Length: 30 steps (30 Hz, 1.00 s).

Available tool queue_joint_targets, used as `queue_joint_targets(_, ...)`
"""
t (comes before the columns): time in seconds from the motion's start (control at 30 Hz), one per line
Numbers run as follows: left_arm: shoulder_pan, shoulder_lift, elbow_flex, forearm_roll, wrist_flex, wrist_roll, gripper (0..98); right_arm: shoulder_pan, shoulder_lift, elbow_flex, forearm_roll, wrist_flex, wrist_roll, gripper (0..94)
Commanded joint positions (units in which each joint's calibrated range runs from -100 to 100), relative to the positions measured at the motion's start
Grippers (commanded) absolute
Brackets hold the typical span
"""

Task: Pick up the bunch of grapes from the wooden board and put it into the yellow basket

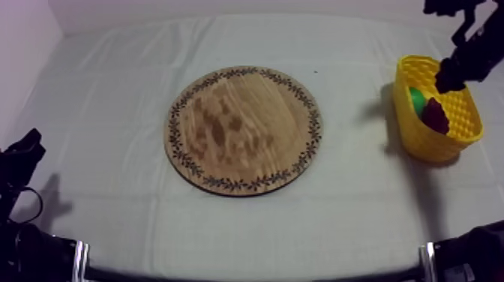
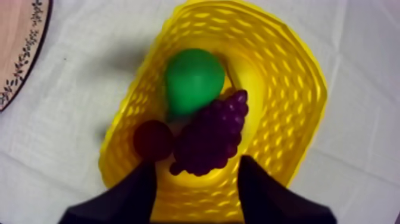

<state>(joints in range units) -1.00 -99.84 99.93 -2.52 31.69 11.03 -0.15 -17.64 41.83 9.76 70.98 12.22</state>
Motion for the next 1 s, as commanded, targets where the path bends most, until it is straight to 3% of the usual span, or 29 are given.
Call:
queue_joint_targets(0.0, 0.0, 0.0, 0.0, 0.01, 0.0, 0.0, 0.0, -1.0, -8.2, 6.7, 0.5, -3.3, -1.2, 33.0)
queue_joint_targets(0.27, 0.0, 0.0, 0.0, 0.01, 0.0, 0.0, 0.0, -2.4, -23.2, 17.3, -1.2, -11.6, -2.2, 7.5)
queue_joint_targets(0.43, 0.0, 0.0, 0.0, 0.01, 0.0, 0.0, 0.0, -2.9, -33.2, 23.8, -3.0, -17.4, -2.0, 1.8)
queue_joint_targets(0.53, 0.0, 0.0, 0.0, 0.01, 0.0, 0.0, 0.0, -2.2, -40.0, 28.1, -5.6, -20.1, -0.5, 0.9)
queue_joint_targets(0.77, 0.0, 0.0, 0.0, 0.01, 0.0, 0.0, 0.0, -0.2, -55.3, 38.8, -14.7, -21.7, 4.9, 0.4)
queue_joint_targets(0.97, 0.0, 0.0, 0.0, 0.01, 0.0, 0.0, 0.0, 0.3, -64.2, 46.8, -19.1, -22.6, 3.5, 0.3)
